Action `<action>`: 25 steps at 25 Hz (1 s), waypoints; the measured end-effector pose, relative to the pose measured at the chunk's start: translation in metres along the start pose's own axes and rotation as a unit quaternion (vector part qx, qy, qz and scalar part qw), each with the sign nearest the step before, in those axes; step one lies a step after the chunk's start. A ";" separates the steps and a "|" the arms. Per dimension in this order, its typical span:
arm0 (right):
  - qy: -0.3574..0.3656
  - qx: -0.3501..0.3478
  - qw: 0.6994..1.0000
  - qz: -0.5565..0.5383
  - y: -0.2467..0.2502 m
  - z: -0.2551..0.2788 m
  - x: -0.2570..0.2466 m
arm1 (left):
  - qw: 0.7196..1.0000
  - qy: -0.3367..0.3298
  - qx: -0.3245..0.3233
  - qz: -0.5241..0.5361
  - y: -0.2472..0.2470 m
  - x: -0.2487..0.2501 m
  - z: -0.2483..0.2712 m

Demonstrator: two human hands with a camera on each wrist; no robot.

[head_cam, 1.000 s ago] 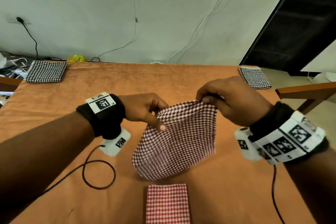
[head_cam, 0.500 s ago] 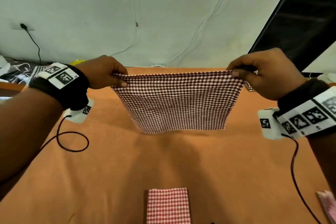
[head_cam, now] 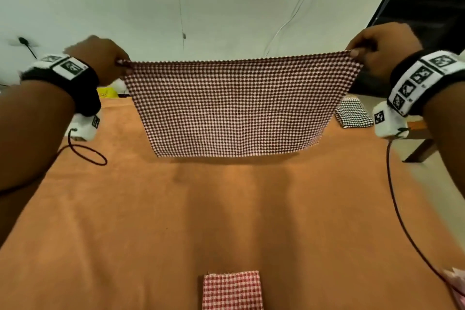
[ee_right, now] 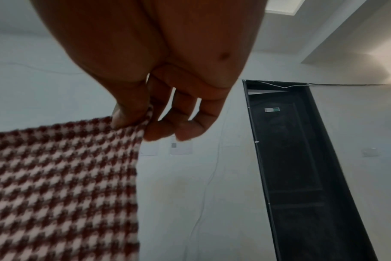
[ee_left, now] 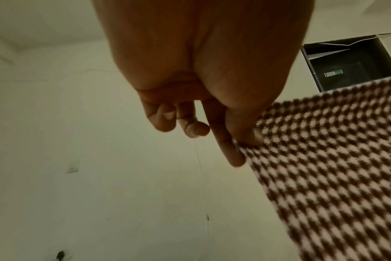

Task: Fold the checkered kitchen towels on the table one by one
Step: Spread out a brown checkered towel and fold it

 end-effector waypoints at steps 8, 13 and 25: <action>0.006 0.132 0.991 -0.034 0.006 0.012 0.006 | 0.966 -0.008 0.168 0.199 0.039 -0.025 0.002; 0.060 0.108 0.990 -0.069 -0.029 0.088 -0.003 | 0.967 -0.057 0.173 0.178 -0.028 -0.045 0.077; -0.006 -0.228 0.970 -0.083 -0.248 0.294 -0.002 | 0.976 -0.177 -0.125 -0.032 -0.259 -0.066 0.232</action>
Point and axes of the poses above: each hand's wrist, its own z-axis away from the middle knuckle, its own y-axis out of the back of the hand, x = y × z, the point moved 4 cm from there along -z, towards the middle knuckle, and after that the axes turned 15 degrees about y, right-handed, at the moved point
